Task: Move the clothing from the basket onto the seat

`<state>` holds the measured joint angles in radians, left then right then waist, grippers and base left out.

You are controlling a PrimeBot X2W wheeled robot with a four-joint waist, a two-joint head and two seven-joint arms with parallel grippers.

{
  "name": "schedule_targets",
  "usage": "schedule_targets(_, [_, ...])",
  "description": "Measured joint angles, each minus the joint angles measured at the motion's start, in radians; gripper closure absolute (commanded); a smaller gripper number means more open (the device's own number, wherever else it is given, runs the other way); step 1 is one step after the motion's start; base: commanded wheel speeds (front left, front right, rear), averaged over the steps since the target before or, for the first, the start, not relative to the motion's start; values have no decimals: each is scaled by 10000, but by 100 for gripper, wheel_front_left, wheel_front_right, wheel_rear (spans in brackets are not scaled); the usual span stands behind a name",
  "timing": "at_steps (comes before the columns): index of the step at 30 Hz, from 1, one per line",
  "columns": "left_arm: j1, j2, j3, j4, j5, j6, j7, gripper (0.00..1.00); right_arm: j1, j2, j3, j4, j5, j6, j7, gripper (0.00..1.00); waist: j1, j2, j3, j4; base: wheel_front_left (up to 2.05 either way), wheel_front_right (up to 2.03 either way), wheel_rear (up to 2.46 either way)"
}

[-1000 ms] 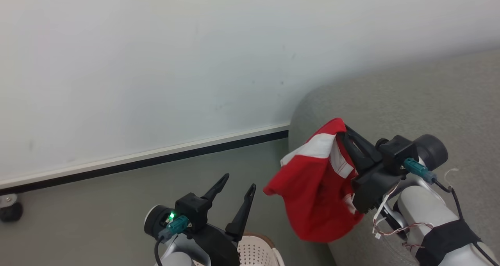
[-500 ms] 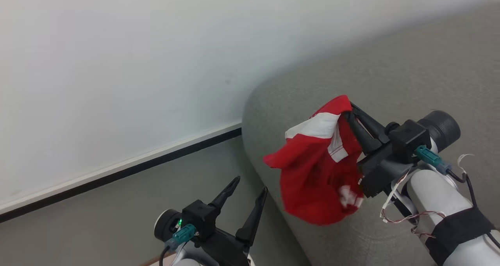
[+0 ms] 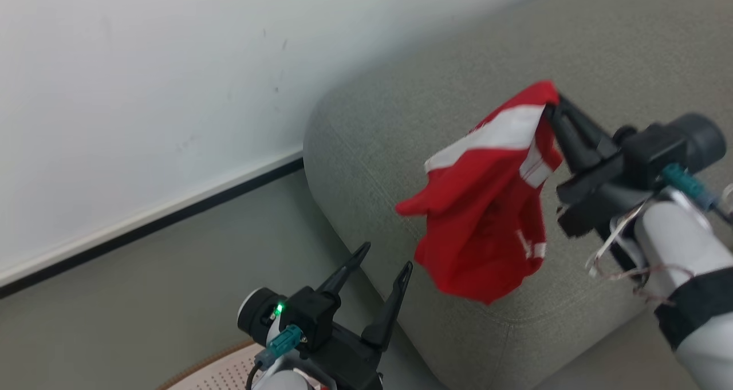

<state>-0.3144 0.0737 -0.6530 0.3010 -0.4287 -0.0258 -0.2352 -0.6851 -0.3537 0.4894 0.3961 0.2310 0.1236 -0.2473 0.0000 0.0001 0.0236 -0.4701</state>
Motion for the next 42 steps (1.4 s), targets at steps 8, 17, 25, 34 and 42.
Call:
schedule_targets(8, [-510, 245, -27, -476, 282, 96, 245, 0, -2369, -217, -736, 972, 326, 0, 276, 100, 2, 1, 1004, 134, 0, 0, 0])
schedule_targets(17, [-1206, 525, -155, -1227, 809, 169, 690, 0, -4694, -1298, -1519, 2435, 328, 0, 564, 100, 2, 1, 2094, 827, 0, 0, 0])
schedule_targets(25, [-2018, 679, -263, -1852, 1246, 146, 1118, 0, -5869, -1825, -1799, 3312, 326, 2, 627, 100, 2, 1, 3003, 1490, 0, 0, 0])
schedule_targets(34, [-2748, 938, -349, -2533, 1507, -15, 1647, 0, -6685, -1831, -1845, 4265, 245, -4, 698, 100, 2, 1, 4333, 2083, 0, 0, 0])
schedule_targets(42, [-3150, 1315, -230, -3091, 1887, -8, 2067, 0, -6621, -1369, -2050, 5185, 502, -163, 428, 100, 2, 2, 5543, 2186, 0, 0, 0])
